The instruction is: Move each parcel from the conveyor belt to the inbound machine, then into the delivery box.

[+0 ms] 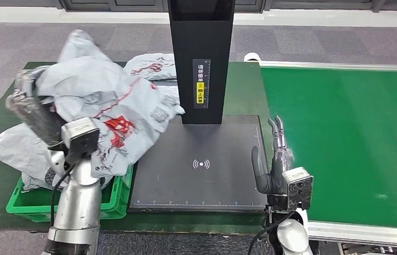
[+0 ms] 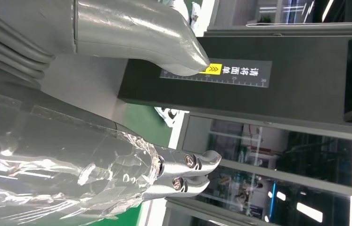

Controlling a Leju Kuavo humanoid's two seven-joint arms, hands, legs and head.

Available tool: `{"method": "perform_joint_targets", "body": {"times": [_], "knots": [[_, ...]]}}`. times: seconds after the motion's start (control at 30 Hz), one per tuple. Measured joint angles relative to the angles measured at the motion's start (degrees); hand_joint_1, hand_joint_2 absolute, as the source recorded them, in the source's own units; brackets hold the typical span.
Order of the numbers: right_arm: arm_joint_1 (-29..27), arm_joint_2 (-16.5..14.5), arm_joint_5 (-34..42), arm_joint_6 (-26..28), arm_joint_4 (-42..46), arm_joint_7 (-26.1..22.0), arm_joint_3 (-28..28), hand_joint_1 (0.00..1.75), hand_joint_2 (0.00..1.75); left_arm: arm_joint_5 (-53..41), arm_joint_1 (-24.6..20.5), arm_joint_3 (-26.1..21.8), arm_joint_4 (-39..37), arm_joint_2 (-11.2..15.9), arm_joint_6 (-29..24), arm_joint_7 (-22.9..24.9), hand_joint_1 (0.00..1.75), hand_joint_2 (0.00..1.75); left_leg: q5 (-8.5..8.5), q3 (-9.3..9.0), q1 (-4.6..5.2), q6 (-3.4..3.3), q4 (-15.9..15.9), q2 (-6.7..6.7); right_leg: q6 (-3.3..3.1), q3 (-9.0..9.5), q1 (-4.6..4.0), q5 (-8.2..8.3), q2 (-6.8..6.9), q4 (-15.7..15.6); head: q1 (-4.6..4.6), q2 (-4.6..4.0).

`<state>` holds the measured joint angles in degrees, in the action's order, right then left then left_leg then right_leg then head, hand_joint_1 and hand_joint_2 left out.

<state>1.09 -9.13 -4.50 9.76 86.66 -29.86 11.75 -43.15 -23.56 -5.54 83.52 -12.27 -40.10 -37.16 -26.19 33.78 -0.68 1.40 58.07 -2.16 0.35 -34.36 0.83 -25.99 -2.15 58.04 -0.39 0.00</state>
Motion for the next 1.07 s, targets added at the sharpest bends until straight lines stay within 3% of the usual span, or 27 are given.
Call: {"method": "perform_joint_targets", "body": {"times": [0.1,0.17,0.3,0.37,0.43,0.57,0.67,0.73,0.87,1.0,1.07], "knots": [[-1.2,-0.3,0.2,0.0,0.1,0.0,-0.2,0.0,0.0,-6.1,1.8,-7.7,5.1,-1.5,0.0,-1.2,1.75,1.75,-0.01,0.0,-0.03,0.02,0.0,0.03,-0.04,-0.04,-0.03,-0.03,-0.03,0.0,0.0,0.0],[-2.4,-0.3,0.4,0.1,0.7,0.6,-0.6,0.0,0.0,-18.1,1.8,-13.4,6.0,-2.0,0.0,2.7,1.75,1.75,-0.01,0.0,-0.02,0.02,0.0,-0.04,-0.04,-0.03,-0.02,-0.06,0.01,0.0,0.0,0.0],[-4.1,-0.3,0.4,-0.5,3.1,2.7,-1.4,0.0,0.0,-42.2,2.9,-19.8,4.1,-0.2,0.0,23.2,1.75,1.75,-0.01,0.0,-0.03,0.03,0.0,0.09,-0.07,-0.05,-0.02,-0.04,-0.09,0.0,0.01,0.0],[-4.8,-0.3,0.4,-1.1,3.8,3.4,-1.5,0.0,0.0,-45.1,4.1,-19.9,3.8,2.2,0.0,32.5,0.88,1.75,-0.01,-0.01,-0.03,0.04,0.0,0.19,-0.09,-0.09,-0.03,-0.01,-0.22,0.0,0.01,0.0],[-5.5,-0.3,0.3,-1.7,4.2,3.6,-1.6,0.0,0.0,-44.1,5.0,-19.9,3.3,4.7,0.0,36.7,0.0,1.75,-0.01,-0.01,-0.03,0.04,0.0,0.17,-0.1,-0.1,-0.03,-0.01,-0.21,0.0,0.01,0.0],[-6.2,-0.3,0.3,-2.3,4.5,3.6,-1.9,0.0,0.0,-41.3,5.6,-20.3,1.7,8.0,0.0,37.0,0.0,0.0,-0.01,0.02,-0.04,0.04,0.0,0.05,-0.1,-0.06,-0.04,-0.03,-0.07,0.0,-0.01,0.0],[-6.8,-0.3,0.7,-2.8,4.8,3.4,-2.2,0.0,0.0,-38.5,5.4,-20.4,-1.2,9.6,0.6,35.1,0.0,0.0,-0.01,0.0,-0.02,0.04,0.0,0.06,-0.09,-0.09,-0.01,-0.03,-0.07,0.0,0.01,0.0],[-7.4,-0.3,1.0,-4.0,5.3,3.3,-2.6,0.0,0.0,-31.2,4.5,-19.4,-6.5,11.0,3.0,31.7,0.0,0.0,0.0,-0.02,0.0,0.03,0.0,0.06,-0.09,-0.07,0.01,-0.03,-0.07,0.0,0.0,0.0],[-8.2,-0.3,1.0,-6.8,6.0,3.3,-3.3,0.0,0.0,-16.3,5.3,-13.3,-13.3,13.7,7.3,25.4,0.0,0.0,0.0,-0.02,-0.01,0.04,0.0,0.13,-0.1,-0.06,-0.01,0.0,-0.13,0.0,0.01,0.0],[-8.2,-0.3,0.8,-7.5,6.1,3.4,-3.4,0.0,0.0,-2.5,7.2,-10.9,-12.3,15.1,8.2,21.1,0.0,1.75,-0.01,-0.04,-0.02,0.06,0.0,0.28,-0.11,-0.12,-0.01,0.05,-0.37,0.0,0.01,0.0],[-8.2,-0.3,0.8,-7.5,6.1,3.4,-3.4,0.0,0.0,2.2,7.7,-10.6,-10.9,15.4,9.4,19.8,0.0,1.75,-0.02,-0.03,-0.02,0.06,0.0,0.25,-0.1,-0.13,-0.02,0.05,-0.36,0.0,0.0,0.0]]}}
